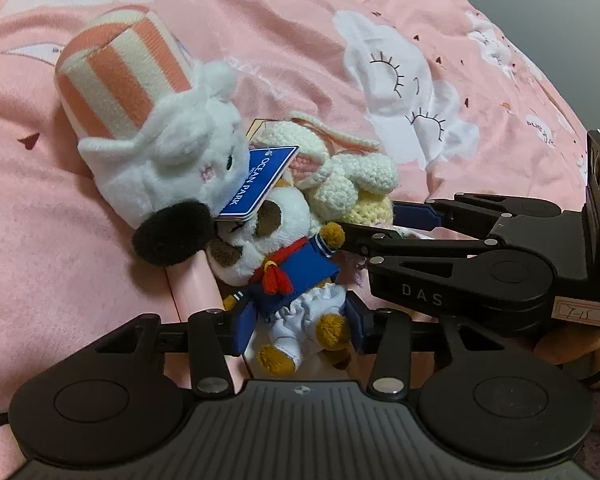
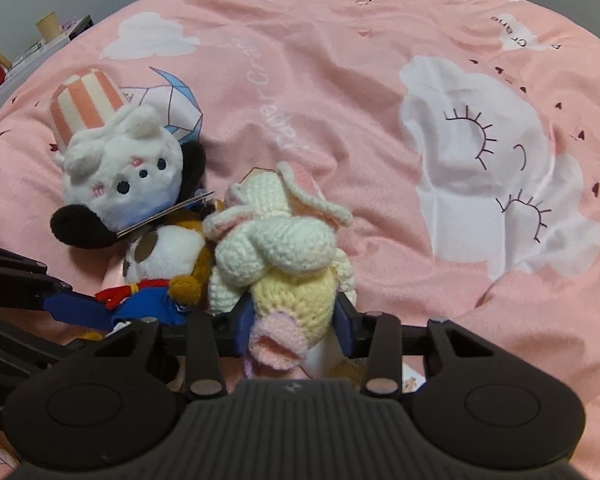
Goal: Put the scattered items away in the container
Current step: 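Grasp the sailor-suit dog plush with the left gripper while the right gripper grasps the crocheted bunny, then lift and carry the dog plush and crocheted bunny over the white box, then lower both plush toys into the white box and open both grippers, then withdraw both grippers and move toward the striped-hat plush and lotion tube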
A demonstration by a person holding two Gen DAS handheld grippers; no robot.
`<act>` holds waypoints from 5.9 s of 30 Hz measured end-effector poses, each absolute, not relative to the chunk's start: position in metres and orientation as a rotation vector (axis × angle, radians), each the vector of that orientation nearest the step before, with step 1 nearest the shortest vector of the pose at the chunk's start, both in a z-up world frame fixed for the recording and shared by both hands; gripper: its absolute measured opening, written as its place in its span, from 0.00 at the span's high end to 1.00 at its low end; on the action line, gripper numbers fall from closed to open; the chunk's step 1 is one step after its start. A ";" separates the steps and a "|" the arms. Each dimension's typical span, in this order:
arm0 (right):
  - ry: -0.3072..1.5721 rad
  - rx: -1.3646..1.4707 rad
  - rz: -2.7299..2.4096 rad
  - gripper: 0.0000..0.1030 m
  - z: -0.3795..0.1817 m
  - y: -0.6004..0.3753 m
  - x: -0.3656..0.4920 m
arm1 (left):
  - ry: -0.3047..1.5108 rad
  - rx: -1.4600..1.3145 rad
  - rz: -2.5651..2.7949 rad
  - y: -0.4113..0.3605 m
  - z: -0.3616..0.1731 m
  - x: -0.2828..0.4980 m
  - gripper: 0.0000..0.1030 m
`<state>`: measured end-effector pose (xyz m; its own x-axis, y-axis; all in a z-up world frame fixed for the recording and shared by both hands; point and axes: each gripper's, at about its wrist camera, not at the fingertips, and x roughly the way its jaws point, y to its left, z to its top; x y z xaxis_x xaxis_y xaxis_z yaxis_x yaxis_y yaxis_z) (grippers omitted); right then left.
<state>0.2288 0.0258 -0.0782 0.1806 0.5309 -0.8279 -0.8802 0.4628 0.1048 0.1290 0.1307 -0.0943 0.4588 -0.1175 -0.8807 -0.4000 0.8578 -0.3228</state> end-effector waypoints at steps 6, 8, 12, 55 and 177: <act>0.886 -0.390 1.031 0.59 -0.054 0.010 0.214 | 1.056 -0.468 0.155 0.122 -0.081 0.116 0.55; 0.855 -0.386 1.021 0.59 -0.045 0.004 0.207 | 1.035 -0.466 0.136 0.121 -0.076 0.111 0.55; 0.821 -0.340 0.991 0.59 -0.030 -0.010 0.198 | 0.984 -0.450 0.102 0.118 -0.062 0.101 0.56; 0.843 0.154 0.383 0.59 0.009 -0.253 0.117 | 0.891 -0.114 -0.478 -0.034 -0.027 0.112 0.57; 0.701 -0.244 0.590 0.42 0.010 -0.125 0.119 | 0.824 0.060 -0.026 0.034 0.006 0.081 0.46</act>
<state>0.1187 -0.1248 0.0096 0.6107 0.4261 -0.6675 -0.5850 0.8109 -0.0176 0.0810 0.0336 0.0064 0.6793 0.0003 -0.7338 0.0461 0.9980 0.0431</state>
